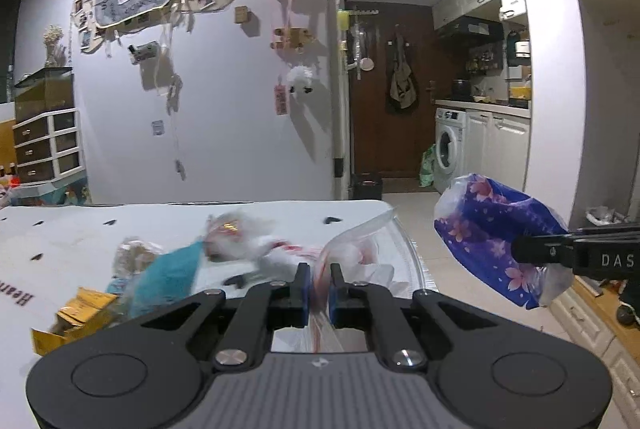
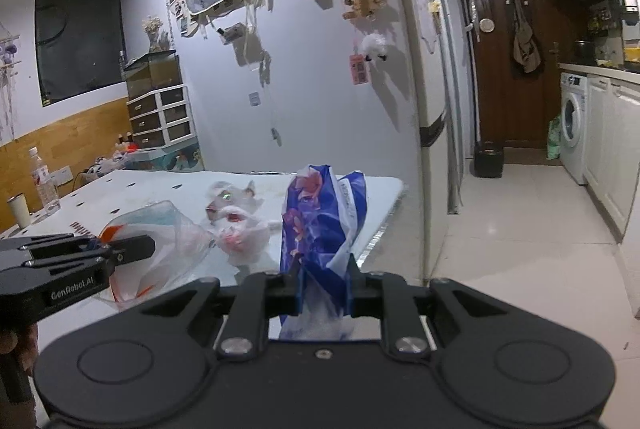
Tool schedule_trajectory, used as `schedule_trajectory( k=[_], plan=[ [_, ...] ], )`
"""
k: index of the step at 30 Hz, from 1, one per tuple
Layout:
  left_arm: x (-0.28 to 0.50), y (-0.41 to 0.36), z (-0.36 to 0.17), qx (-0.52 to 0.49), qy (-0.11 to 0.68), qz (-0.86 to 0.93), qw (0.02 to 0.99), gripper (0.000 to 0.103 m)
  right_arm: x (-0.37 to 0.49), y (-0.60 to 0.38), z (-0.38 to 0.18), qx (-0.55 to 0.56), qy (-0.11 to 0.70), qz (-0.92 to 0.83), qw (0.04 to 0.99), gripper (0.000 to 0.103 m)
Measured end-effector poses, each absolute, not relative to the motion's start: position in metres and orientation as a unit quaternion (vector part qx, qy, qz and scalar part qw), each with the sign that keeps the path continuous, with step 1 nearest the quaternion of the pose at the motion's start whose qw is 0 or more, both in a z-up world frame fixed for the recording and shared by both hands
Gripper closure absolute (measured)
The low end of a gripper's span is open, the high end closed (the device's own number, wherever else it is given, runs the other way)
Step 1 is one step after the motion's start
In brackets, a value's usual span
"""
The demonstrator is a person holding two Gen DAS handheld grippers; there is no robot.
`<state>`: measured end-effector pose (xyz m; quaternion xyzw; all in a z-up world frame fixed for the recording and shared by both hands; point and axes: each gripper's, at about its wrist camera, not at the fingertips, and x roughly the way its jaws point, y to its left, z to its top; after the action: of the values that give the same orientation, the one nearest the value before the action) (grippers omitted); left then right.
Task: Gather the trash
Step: 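Carry the clear bag and blue-white bag with both tools over the yellow bin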
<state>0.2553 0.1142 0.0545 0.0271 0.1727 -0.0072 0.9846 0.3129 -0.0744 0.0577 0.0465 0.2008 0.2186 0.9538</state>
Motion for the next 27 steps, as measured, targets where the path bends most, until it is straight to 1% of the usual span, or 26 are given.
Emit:
schedule_trajectory(
  k=[16, 21, 27],
  plan=[
    [0.251, 0.026, 0.053, 0.005, 0.160, -0.046, 0.986, 0.094, 0.278, -0.173, 0.048, 0.062, 0.185, 0.171, 0.966, 0.084],
    [0.249, -0.009, 0.048, 0.021, 0.161, -0.062, 0.985, 0.094, 0.270, -0.200, 0.044, 0.074, 0.181, 0.158, 0.968, 0.084],
    [0.250, -0.048, 0.033, 0.011, 0.172, -0.090, 0.981, 0.094, 0.265, -0.226, 0.032, 0.073, 0.189, 0.137, 0.970, 0.084]
  ],
)
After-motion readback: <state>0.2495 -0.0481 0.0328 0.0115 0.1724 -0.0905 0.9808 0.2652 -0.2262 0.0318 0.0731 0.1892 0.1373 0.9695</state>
